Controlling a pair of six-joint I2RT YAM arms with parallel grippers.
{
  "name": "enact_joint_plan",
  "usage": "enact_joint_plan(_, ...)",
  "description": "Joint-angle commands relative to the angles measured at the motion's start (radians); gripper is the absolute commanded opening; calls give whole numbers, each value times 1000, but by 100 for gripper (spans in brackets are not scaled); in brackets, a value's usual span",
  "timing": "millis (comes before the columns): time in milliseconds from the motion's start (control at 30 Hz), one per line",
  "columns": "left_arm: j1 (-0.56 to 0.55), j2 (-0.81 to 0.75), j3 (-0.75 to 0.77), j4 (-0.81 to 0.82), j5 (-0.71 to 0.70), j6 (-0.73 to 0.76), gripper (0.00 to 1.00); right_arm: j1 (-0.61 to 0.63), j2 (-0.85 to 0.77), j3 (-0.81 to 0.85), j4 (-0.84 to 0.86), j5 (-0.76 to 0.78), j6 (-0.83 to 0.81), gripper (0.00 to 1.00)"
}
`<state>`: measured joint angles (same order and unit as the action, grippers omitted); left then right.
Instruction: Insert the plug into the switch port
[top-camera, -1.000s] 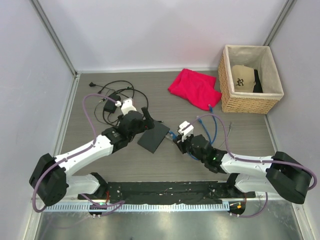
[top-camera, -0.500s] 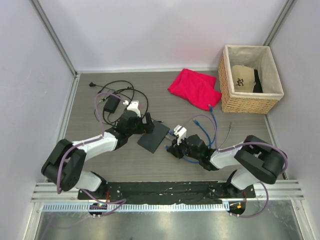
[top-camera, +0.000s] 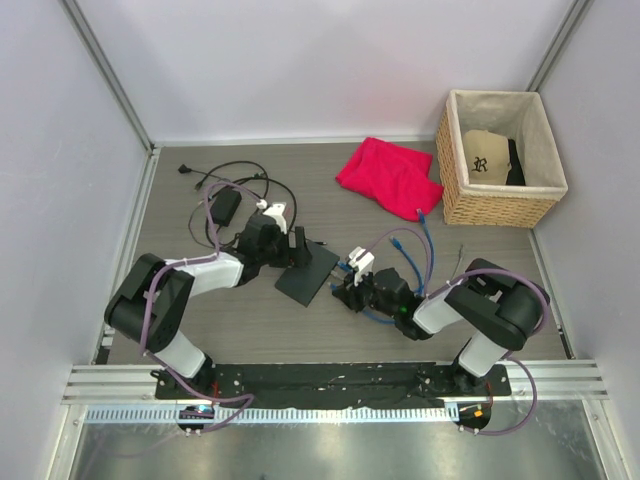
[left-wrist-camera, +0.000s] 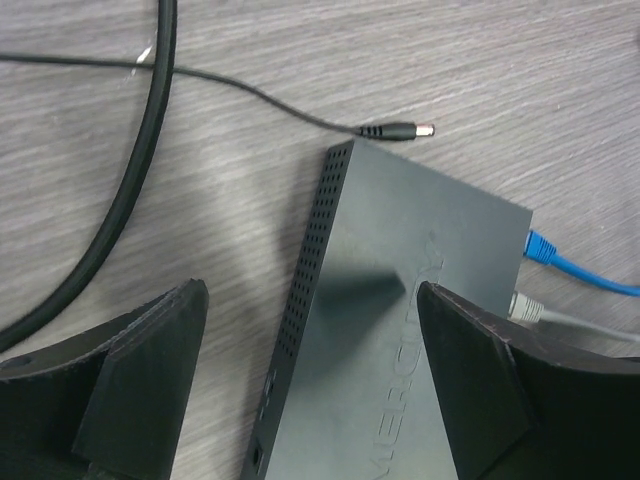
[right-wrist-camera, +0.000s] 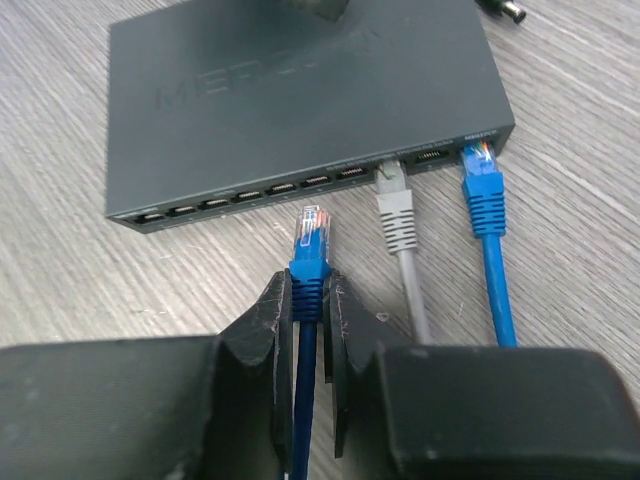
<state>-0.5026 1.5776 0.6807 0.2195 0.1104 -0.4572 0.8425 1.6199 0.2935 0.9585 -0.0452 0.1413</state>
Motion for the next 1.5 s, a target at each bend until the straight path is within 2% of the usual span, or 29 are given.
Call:
enact_joint_plan(0, 1, 30, 40, -12, 28, 23, 88, -8, 32, 27, 95, 16, -5, 1)
enact_joint_plan(267, 3, 42, 49, -32, 28, 28, 80, -11, 52, 41, 120, -1, -5, 1)
enact_joint_plan(900, 3, 71, 63, -72, 74, -1, 78, -13, 86, 82, 126, -42, -80, 1)
enact_joint_plan(1233, 3, 99, -9, 41, 192, -158, 77, -13, 172, 64, 325, -32, 90, 1)
enact_joint_plan(1467, 1, 93, -53, 58, 205, -212, 75, -13, 163, 32, 427, -9, 147, 1)
